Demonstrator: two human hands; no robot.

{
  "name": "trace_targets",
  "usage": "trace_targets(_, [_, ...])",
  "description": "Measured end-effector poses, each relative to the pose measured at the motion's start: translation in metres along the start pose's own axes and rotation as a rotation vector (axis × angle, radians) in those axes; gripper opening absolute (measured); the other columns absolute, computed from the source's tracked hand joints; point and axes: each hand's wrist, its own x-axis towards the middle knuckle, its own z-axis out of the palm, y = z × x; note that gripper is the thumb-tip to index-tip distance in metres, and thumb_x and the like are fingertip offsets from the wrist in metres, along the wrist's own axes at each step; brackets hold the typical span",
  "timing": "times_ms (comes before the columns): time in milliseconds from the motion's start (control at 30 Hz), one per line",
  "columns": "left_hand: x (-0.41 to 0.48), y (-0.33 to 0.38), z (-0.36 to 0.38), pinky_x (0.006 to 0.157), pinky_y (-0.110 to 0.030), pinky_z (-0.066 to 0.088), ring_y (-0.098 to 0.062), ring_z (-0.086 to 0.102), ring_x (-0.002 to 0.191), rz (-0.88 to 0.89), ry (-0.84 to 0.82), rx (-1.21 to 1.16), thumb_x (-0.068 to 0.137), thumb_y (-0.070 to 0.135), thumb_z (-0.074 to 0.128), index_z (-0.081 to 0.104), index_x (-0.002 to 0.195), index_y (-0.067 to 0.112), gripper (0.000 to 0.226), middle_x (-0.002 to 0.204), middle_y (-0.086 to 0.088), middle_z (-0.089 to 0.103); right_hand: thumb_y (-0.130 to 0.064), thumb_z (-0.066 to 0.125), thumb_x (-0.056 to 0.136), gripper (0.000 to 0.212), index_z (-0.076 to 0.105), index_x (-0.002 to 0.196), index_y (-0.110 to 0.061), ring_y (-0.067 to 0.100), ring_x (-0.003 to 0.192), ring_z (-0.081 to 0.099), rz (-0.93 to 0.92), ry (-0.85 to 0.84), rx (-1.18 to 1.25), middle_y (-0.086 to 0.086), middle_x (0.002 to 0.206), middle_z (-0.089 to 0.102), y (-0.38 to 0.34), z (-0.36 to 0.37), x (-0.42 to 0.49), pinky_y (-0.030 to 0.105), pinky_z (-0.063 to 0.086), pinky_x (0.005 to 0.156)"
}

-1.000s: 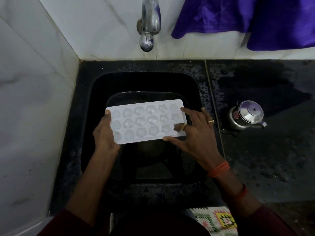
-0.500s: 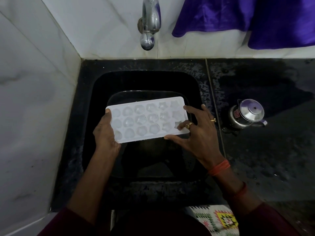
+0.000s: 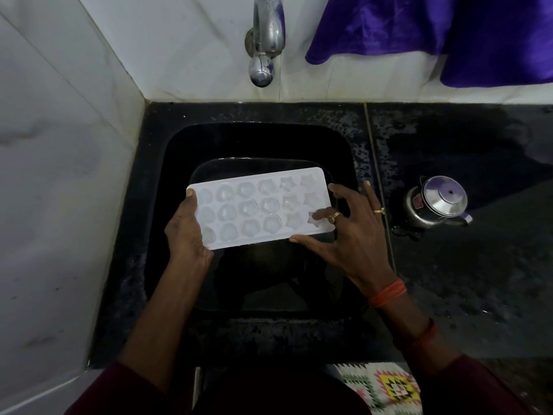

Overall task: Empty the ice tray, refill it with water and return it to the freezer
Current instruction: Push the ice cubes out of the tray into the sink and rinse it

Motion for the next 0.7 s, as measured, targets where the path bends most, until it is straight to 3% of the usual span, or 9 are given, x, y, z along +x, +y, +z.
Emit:
trace_targets(200, [0.005,0.002,-0.005,0.059,-0.039,0.063,-0.027,0.078,0.088,0.015,0.021,0.017,0.098,0.043,0.065,0.072,0.117,0.011,0.038,0.103,-0.007,0.079,-0.074,0.066,0.078,0.054,0.077,0.094,-0.023,0.027,0.126,0.058,-0.016,-0.093,-0.06,0.012,0.136,0.059,-0.001,0.004,0.002,0.059,0.021,0.12])
trace_targets(433, [0.012,-0.003,-0.011,0.081,-0.054,0.063,-0.031,0.077,0.096,0.027,-0.004,0.016,0.097,0.046,0.065,0.073,0.118,0.011,0.041,0.108,-0.009,0.078,-0.068,0.071,0.076,0.05,0.073,0.098,-0.023,0.023,0.122,0.058,0.012,-0.126,-0.022,0.008,0.139,0.056,-0.009,-0.001,0.005,0.054,0.02,0.121])
trace_targets(533, [0.012,-0.002,-0.011,0.081,-0.053,0.063,-0.03,0.077,0.094,0.019,0.002,-0.001,0.097,0.044,0.066,0.074,0.115,0.012,0.038,0.106,-0.008,0.079,-0.063,0.07,0.081,0.05,0.07,0.111,-0.023,0.025,0.124,0.057,-0.009,-0.191,0.022,0.011,0.144,0.049,-0.012,-0.001,0.006,0.053,0.023,0.121])
trace_targets(700, [0.013,-0.002,-0.014,0.078,-0.051,0.063,-0.03,0.077,0.096,0.009,-0.014,-0.034,0.096,0.044,0.067,0.073,0.118,0.01,0.04,0.108,-0.008,0.078,-0.053,0.064,0.09,0.038,0.07,0.114,-0.024,0.025,0.128,0.052,-0.101,-0.236,0.08,0.015,0.148,0.043,-0.015,-0.001,0.006,0.051,0.022,0.122])
